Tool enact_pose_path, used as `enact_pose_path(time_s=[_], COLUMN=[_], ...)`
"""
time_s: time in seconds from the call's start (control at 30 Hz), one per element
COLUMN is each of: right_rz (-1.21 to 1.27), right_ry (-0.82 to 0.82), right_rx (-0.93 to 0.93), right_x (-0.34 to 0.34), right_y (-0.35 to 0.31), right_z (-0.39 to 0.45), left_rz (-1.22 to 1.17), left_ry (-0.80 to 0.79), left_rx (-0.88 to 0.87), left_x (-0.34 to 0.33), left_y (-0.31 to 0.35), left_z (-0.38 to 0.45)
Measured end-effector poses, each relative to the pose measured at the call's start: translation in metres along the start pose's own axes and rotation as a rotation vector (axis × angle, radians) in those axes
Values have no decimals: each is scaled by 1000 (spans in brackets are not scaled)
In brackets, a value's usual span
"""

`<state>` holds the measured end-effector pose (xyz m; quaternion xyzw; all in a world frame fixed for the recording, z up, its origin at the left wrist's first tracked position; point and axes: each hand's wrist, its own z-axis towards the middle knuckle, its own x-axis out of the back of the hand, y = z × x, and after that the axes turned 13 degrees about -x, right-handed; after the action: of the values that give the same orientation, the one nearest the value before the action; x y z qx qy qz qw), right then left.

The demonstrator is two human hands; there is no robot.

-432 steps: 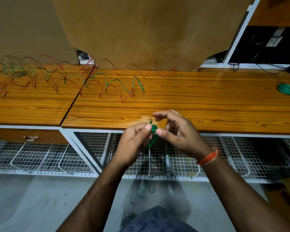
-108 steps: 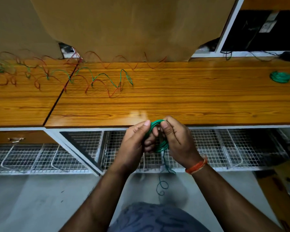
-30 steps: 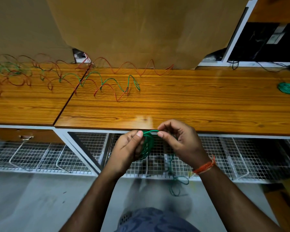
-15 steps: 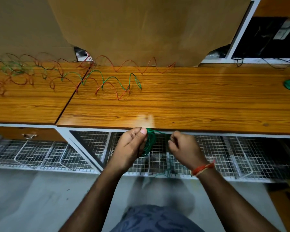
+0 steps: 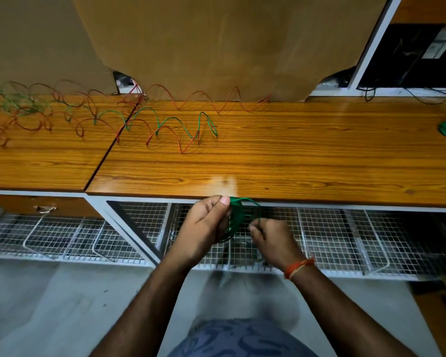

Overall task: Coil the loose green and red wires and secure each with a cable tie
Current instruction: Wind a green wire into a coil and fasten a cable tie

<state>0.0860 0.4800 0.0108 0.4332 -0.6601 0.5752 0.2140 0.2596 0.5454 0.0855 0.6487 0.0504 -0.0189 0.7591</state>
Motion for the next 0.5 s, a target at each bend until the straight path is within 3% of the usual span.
enact_pose_path(time_s=[0.1, 0.17, 0.2, 0.23, 0.3, 0.37, 0.43, 0.5], right_rz=[118, 74, -14, -152, -434, -384, -124, 73], right_ry=[-540, -822, -800, -679, -290, -8, 25, -162], right_rx=[36, -97, -143, -162, -167, -164, -74, 26], right_x=[-7, -1, 2, 5, 5, 2, -3, -8], right_y=[-3, 5, 11, 16, 22, 20, 16, 13], right_z=[-16, -20, -15, -7, 10, 18, 12, -3], left_rz=[-3, 42, 62, 75, 84, 74, 58, 22], left_ry=[9, -19, -36, -53, -77, -65, -24, 8], left_rx=[-8, 13, 33, 47, 51, 45, 32, 16], left_x=[4, 6, 5, 4, 0, -3, -2, 1], left_y=[2, -3, -7, -10, -13, -10, -4, -2], left_z=[2, -2, -4, -7, -10, -10, -8, -5])
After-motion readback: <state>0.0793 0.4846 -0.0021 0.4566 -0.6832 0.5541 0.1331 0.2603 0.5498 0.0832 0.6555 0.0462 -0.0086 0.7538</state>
